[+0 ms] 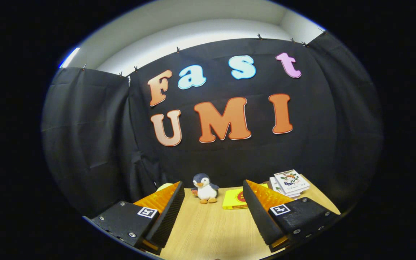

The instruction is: Open the storage box then place both shoes into the box .Put the left shoe in first, then the right shoe, with the right side of both shoes facing outward in a uniform manner.

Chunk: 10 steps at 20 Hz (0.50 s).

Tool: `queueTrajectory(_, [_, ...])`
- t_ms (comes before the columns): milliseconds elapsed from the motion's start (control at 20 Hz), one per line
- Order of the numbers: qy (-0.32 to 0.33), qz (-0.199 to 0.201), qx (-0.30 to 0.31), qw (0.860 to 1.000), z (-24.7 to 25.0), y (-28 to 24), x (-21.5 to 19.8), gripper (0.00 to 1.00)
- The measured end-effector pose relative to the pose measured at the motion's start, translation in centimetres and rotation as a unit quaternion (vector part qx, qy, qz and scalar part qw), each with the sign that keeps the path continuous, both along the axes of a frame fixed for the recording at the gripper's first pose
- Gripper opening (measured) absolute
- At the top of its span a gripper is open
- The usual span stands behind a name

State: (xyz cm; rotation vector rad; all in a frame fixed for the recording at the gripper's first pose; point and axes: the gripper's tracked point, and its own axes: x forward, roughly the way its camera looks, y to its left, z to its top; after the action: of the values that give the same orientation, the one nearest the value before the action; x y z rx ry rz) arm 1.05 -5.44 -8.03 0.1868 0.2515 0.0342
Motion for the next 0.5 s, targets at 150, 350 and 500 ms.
queueTrajectory(150, [-0.033,-0.024,-0.029,0.999,1.1,-2.6,-0.4,0.97])
queueTrajectory(350, [-0.068,-0.040,-0.055,0.995,2.4,-4.3,-1.0,0.97])
queueTrajectory(500, [-0.073,-0.049,-0.057,0.994,2.3,-5.1,-1.4,0.97])
